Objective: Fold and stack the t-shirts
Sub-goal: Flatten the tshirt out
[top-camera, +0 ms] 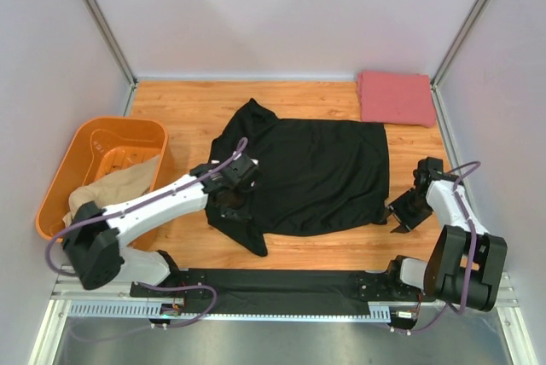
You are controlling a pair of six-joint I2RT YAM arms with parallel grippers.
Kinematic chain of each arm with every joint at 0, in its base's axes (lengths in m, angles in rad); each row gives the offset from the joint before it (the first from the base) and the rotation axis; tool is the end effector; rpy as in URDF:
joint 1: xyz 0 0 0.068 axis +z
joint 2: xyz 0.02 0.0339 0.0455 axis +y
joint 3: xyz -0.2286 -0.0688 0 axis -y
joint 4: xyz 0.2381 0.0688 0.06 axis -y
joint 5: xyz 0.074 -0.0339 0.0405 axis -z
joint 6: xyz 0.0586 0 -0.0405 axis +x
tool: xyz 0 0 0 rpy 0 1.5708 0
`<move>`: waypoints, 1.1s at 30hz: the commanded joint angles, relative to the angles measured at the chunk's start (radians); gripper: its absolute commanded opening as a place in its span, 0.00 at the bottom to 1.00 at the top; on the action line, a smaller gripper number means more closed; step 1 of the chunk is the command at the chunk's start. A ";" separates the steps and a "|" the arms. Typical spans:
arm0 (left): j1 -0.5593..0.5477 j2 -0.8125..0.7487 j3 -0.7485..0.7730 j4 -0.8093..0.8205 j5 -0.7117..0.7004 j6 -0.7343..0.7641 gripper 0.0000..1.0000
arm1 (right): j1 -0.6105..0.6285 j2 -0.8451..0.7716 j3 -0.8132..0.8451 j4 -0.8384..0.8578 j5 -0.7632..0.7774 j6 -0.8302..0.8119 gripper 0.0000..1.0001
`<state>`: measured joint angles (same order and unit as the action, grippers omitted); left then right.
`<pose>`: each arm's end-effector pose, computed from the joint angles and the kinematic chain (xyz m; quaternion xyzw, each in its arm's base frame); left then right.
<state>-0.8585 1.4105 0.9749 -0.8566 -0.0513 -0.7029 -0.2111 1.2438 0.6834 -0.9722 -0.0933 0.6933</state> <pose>0.1729 -0.1957 0.1657 0.0734 0.9873 -0.0796 0.1165 0.1822 -0.0335 0.1220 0.4356 0.8987 0.0498 0.0074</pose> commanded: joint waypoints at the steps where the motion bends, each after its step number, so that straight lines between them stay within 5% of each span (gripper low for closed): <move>1: -0.007 -0.132 -0.021 -0.012 -0.028 -0.020 0.00 | -0.085 -0.035 -0.002 -0.006 -0.020 0.002 0.44; 8: -0.007 -0.258 -0.033 0.025 -0.009 -0.018 0.00 | -0.122 0.011 -0.041 0.099 -0.094 -0.034 0.38; 26: -0.007 -0.281 0.008 -0.024 -0.005 0.006 0.00 | -0.120 0.170 -0.079 0.279 -0.121 -0.009 0.37; 31: -0.005 -0.321 0.030 -0.064 -0.059 -0.006 0.00 | -0.120 0.190 -0.064 0.290 -0.132 -0.018 0.05; 33: -0.007 -0.341 0.056 -0.087 -0.106 -0.006 0.00 | -0.120 0.183 -0.044 0.267 -0.125 -0.037 0.00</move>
<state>-0.8612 1.1152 0.9592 -0.9077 -0.0864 -0.7097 -0.3305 1.4067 0.6323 -0.7845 -0.2901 0.6815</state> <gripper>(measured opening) 0.003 0.019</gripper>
